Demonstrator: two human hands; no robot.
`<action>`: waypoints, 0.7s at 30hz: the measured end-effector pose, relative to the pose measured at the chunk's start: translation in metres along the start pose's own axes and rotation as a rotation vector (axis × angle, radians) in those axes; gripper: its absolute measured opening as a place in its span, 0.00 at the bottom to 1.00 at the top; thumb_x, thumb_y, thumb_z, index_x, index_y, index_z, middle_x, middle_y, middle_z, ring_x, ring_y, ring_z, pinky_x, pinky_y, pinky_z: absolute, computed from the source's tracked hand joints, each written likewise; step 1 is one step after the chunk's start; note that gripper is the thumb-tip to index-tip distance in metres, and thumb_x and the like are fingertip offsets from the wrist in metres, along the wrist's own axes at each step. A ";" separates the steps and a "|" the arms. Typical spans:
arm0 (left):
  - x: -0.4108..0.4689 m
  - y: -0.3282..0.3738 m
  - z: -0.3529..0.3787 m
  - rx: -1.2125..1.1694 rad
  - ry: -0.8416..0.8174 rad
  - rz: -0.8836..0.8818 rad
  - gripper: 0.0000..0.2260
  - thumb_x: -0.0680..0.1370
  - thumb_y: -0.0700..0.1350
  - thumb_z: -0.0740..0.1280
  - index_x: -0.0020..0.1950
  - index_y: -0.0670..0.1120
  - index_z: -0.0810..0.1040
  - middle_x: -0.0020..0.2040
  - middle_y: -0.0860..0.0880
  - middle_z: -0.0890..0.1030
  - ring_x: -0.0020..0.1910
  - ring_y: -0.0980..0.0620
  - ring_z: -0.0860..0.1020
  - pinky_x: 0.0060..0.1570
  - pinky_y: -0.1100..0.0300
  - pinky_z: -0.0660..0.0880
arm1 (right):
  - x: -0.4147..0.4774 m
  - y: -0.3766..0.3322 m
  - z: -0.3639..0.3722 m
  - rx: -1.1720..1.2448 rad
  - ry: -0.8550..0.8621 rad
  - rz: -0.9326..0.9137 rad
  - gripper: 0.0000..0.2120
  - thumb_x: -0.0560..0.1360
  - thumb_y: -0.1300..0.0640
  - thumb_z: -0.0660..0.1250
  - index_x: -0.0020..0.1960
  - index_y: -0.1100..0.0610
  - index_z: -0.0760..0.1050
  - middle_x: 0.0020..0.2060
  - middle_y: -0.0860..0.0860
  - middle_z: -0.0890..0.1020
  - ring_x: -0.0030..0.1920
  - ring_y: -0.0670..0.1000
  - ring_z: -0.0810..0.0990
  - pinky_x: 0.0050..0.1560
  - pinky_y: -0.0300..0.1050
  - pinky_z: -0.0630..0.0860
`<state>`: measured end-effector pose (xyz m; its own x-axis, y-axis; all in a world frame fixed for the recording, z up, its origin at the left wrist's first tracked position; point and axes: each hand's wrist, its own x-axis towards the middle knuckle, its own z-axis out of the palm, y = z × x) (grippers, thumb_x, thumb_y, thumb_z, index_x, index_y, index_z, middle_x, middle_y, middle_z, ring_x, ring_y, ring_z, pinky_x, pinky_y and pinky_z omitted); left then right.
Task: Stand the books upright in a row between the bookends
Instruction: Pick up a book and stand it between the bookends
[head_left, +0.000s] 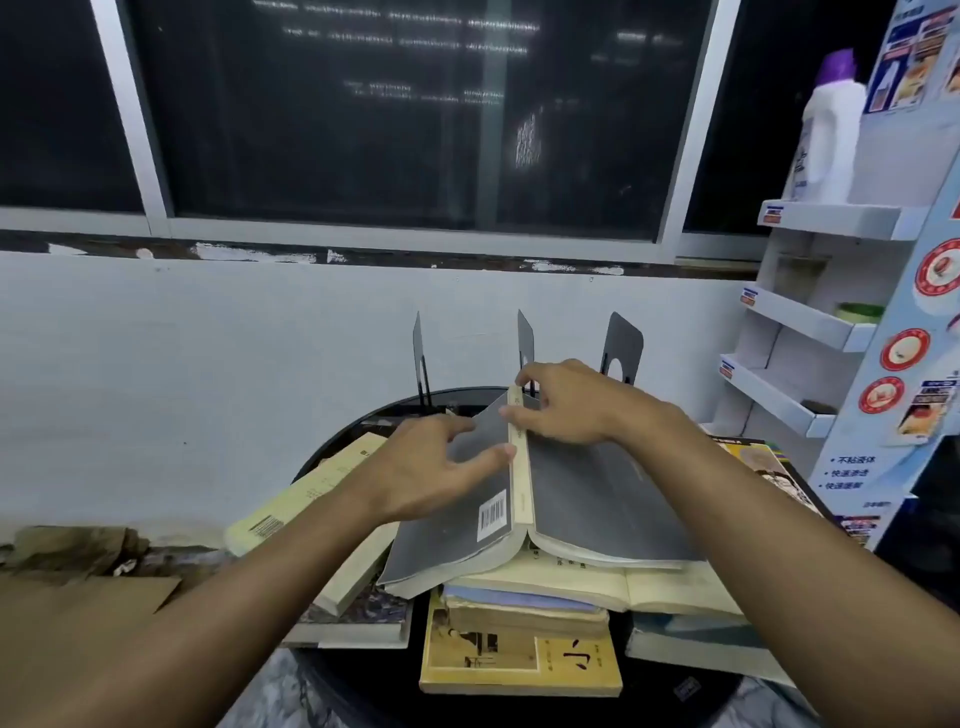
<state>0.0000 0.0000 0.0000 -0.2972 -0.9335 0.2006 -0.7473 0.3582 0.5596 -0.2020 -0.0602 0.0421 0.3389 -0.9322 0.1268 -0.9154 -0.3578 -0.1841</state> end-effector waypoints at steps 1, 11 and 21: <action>0.002 -0.001 0.001 -0.011 -0.012 0.001 0.37 0.76 0.70 0.61 0.77 0.48 0.68 0.76 0.52 0.70 0.74 0.51 0.69 0.68 0.57 0.67 | 0.003 -0.002 0.000 -0.007 -0.023 0.022 0.25 0.77 0.35 0.63 0.66 0.51 0.72 0.49 0.50 0.77 0.48 0.52 0.78 0.48 0.50 0.77; 0.005 -0.005 0.013 -0.058 -0.056 -0.031 0.27 0.76 0.69 0.62 0.61 0.49 0.81 0.58 0.49 0.83 0.59 0.50 0.80 0.61 0.49 0.75 | 0.030 -0.015 0.006 -0.044 -0.083 0.127 0.18 0.75 0.44 0.67 0.57 0.57 0.74 0.51 0.54 0.79 0.50 0.54 0.78 0.45 0.48 0.74; -0.002 0.001 0.010 -0.112 0.014 -0.029 0.28 0.71 0.74 0.61 0.52 0.52 0.78 0.46 0.53 0.82 0.45 0.54 0.81 0.50 0.46 0.79 | 0.016 -0.037 -0.012 0.133 0.176 0.104 0.12 0.74 0.52 0.71 0.49 0.62 0.80 0.45 0.56 0.83 0.46 0.55 0.82 0.45 0.50 0.80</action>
<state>-0.0066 0.0026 -0.0081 -0.2672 -0.9440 0.1937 -0.6843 0.3274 0.6516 -0.1654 -0.0618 0.0625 0.1903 -0.9450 0.2659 -0.9029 -0.2748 -0.3305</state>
